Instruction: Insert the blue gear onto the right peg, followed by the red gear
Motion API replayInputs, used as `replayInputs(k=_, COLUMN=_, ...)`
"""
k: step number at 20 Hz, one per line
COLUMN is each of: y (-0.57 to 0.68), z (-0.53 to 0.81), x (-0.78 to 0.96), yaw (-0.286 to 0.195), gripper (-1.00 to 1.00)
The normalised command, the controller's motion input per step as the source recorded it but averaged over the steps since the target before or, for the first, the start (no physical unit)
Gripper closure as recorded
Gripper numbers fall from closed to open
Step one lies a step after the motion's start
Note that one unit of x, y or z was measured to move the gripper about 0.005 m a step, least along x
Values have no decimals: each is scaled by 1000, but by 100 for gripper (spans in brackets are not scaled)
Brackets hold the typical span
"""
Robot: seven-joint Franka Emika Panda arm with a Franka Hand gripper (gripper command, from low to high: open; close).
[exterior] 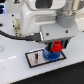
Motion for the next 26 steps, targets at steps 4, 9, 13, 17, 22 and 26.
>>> replayInputs(k=4, y=10, z=205, x=18, yaw=0, gripper=100)
replayInputs(k=9, y=-1, z=93, x=8, yaw=0, gripper=100)
replayInputs(k=13, y=-5, z=123, x=14, yaw=0, gripper=100)
replayInputs(k=17, y=-31, z=67, x=36, yaw=0, gripper=100)
replayInputs(k=22, y=-40, z=49, x=80, yaw=0, gripper=100)
replayInputs(k=26, y=-11, z=58, x=60, yaw=0, gripper=100)
